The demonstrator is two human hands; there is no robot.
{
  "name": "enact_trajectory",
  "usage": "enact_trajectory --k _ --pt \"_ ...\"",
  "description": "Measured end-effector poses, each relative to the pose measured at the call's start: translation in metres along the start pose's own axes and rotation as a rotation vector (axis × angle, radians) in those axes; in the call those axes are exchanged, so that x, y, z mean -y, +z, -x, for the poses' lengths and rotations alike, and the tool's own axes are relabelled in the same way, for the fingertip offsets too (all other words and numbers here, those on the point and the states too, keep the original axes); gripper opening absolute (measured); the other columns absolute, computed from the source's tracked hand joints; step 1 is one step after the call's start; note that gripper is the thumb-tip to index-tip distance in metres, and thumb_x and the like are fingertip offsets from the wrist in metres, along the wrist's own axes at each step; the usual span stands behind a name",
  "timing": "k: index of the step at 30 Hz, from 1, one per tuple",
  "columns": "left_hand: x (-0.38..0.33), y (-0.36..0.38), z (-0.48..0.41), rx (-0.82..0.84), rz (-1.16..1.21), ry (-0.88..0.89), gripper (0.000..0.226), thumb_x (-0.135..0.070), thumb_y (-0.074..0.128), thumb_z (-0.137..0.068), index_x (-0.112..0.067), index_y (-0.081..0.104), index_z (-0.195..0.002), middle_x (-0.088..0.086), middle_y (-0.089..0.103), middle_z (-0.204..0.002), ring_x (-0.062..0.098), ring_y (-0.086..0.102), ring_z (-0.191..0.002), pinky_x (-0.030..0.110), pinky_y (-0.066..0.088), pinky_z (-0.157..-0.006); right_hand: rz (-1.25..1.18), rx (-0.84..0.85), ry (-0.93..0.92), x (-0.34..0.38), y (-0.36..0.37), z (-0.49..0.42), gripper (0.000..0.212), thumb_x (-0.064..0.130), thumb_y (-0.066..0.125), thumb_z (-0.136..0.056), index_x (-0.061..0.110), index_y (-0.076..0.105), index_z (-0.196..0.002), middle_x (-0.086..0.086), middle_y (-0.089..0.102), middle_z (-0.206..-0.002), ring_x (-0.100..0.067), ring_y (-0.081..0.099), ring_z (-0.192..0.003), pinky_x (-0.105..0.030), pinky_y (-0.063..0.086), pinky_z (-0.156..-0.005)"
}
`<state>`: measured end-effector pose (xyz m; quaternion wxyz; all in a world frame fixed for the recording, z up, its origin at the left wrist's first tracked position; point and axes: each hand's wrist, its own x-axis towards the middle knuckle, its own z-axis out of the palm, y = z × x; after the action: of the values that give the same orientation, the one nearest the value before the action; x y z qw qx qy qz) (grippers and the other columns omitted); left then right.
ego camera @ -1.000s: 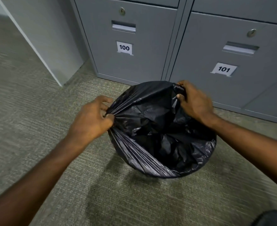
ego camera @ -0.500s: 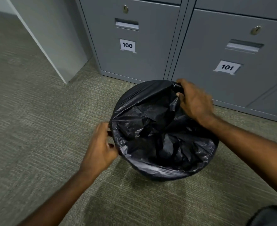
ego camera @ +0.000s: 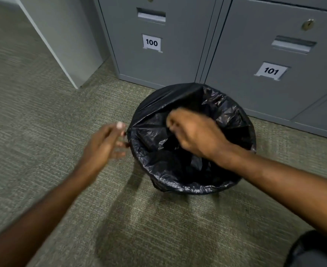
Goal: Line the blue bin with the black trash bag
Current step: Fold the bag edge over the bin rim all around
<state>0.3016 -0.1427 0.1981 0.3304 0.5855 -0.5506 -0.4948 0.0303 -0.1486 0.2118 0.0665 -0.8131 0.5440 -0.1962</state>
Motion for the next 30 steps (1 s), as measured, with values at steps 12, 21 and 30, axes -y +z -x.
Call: enact_trajectory --k 12,21,30 --pt "-0.031 0.015 -0.041 0.274 -0.124 -0.081 0.048 -0.014 0.068 -0.090 -0.042 0.062 -0.128 -0.009 0.072 -0.120 0.014 0.072 -0.106 0.038 0.064 -0.080 0.062 1.228 0.457 -0.036 0.090 -0.019 0.062 0.027 0.053 -0.101 0.019 0.031 -0.158 -0.006 0.032 -0.164 -0.027 0.041 -0.144 -0.031 0.038 -0.110" --pt "-0.031 0.017 -0.045 0.304 -0.042 -0.116 0.045 -0.010 0.065 -0.092 -0.054 0.068 -0.101 -0.020 0.077 -0.104 0.001 0.074 -0.093 0.019 0.059 -0.058 0.120 1.096 0.336 -0.029 0.081 -0.031 0.052 0.041 0.060 -0.096 0.011 0.058 -0.138 -0.010 0.064 -0.137 -0.027 0.063 -0.122 -0.030 0.050 -0.098" --pt "-0.029 0.007 -0.037 0.245 0.101 -0.203 0.049 -0.036 0.080 -0.085 -0.034 0.064 -0.131 -0.011 0.078 -0.117 0.011 0.075 -0.108 0.035 0.064 -0.082 0.024 0.062 0.214 -0.047 -0.087 0.020 0.020 0.025 0.064 -0.096 0.029 0.071 -0.114 0.007 0.071 -0.115 -0.014 0.067 -0.103 -0.033 0.054 -0.089"
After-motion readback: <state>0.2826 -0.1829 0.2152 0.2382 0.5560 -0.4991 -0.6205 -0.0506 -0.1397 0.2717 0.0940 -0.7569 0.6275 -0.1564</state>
